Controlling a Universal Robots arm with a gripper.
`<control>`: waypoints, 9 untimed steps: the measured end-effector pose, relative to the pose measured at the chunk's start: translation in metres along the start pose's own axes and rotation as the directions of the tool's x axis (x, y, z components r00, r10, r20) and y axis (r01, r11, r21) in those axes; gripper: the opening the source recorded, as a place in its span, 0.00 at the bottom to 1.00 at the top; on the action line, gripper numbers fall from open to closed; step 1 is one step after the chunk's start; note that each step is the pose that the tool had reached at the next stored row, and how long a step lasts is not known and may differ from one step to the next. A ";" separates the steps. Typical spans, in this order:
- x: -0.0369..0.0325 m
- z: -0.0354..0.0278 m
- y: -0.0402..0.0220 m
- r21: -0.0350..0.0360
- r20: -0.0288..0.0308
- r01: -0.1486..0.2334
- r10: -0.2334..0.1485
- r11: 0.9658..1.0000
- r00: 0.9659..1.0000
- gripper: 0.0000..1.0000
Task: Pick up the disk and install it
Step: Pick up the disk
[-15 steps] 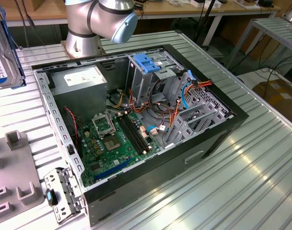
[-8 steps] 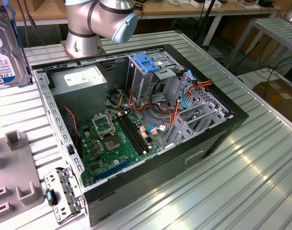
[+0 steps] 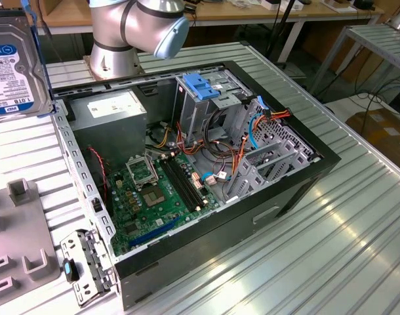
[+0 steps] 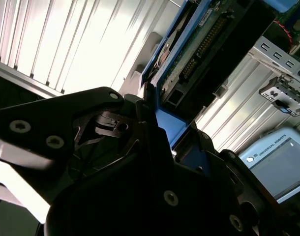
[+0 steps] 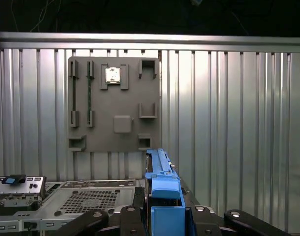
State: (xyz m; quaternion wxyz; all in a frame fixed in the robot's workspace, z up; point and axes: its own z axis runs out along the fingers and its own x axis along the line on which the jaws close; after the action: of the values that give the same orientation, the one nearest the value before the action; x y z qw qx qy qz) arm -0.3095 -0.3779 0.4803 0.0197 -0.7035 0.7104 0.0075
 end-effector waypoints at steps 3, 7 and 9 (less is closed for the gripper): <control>0.0000 0.0001 -0.0048 0.000 0.000 0.000 0.000 1.000 1.000 0.37; -0.0001 0.0002 -0.0116 0.000 0.000 0.000 0.000 1.000 1.000 0.37; -0.0001 0.0003 -0.0162 0.000 0.000 0.000 0.000 1.000 1.000 0.37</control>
State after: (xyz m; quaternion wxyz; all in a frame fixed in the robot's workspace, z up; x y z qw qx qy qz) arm -0.2933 -0.3779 0.4803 0.0197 -0.7035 0.7104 0.0075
